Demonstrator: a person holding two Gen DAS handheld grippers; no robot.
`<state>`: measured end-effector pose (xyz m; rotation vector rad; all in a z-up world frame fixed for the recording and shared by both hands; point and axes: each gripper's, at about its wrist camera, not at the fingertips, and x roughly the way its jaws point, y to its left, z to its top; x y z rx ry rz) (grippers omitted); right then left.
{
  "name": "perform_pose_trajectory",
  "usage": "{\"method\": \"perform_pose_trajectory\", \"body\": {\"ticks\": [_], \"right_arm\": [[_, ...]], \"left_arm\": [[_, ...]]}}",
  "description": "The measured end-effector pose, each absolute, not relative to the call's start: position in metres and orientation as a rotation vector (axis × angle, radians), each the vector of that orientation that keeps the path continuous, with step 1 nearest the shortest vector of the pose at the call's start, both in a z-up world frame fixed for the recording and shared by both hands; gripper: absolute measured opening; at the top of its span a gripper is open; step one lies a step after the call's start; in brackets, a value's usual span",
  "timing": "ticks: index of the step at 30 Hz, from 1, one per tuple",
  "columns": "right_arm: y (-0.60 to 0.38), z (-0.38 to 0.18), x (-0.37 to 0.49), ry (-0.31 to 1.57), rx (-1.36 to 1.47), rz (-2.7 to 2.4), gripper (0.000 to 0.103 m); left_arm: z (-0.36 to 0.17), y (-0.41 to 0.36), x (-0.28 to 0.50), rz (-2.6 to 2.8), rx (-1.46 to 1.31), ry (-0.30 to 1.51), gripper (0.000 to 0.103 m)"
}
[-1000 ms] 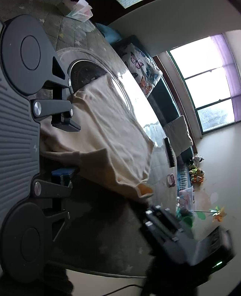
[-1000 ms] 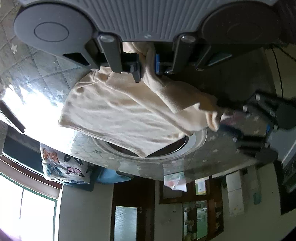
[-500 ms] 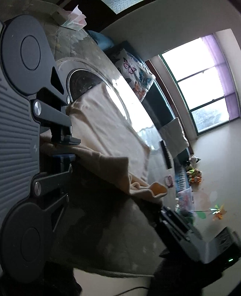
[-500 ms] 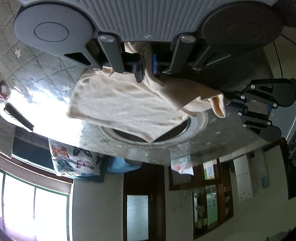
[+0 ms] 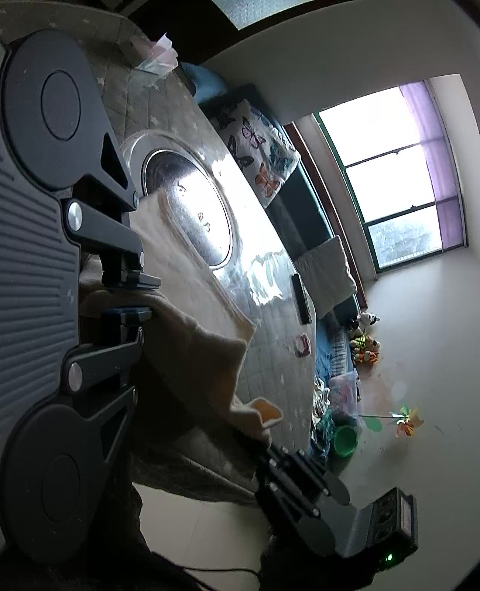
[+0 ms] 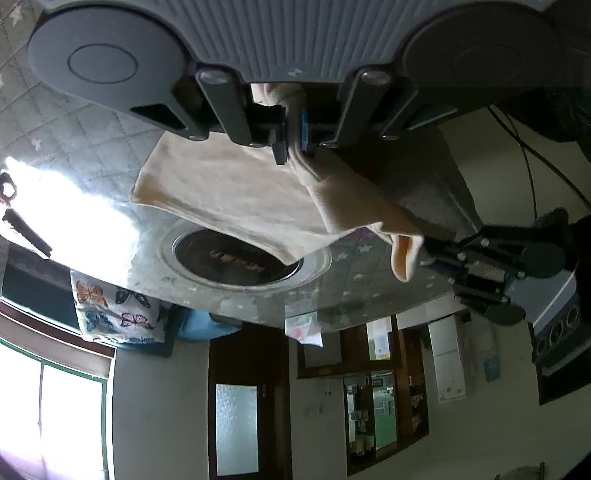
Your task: Fold clothes
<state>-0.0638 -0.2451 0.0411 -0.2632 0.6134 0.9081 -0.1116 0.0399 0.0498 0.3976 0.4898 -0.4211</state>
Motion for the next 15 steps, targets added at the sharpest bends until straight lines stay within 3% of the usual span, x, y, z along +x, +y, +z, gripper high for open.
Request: {"method": "perform_pose_trajectory", "body": {"ticks": [7,15], "right_arm": [[-0.241,0.054,-0.036,0.586,-0.253,0.876,0.006],[-0.217,0.048,0.065,0.663,-0.211,0.812,0.006]], "left_arm": [[0.055,0.048,-0.065,-0.393,0.363,0.485,0.010],[0.037,0.062,0.041,-0.366,0.313,0.550,0.010]]}}
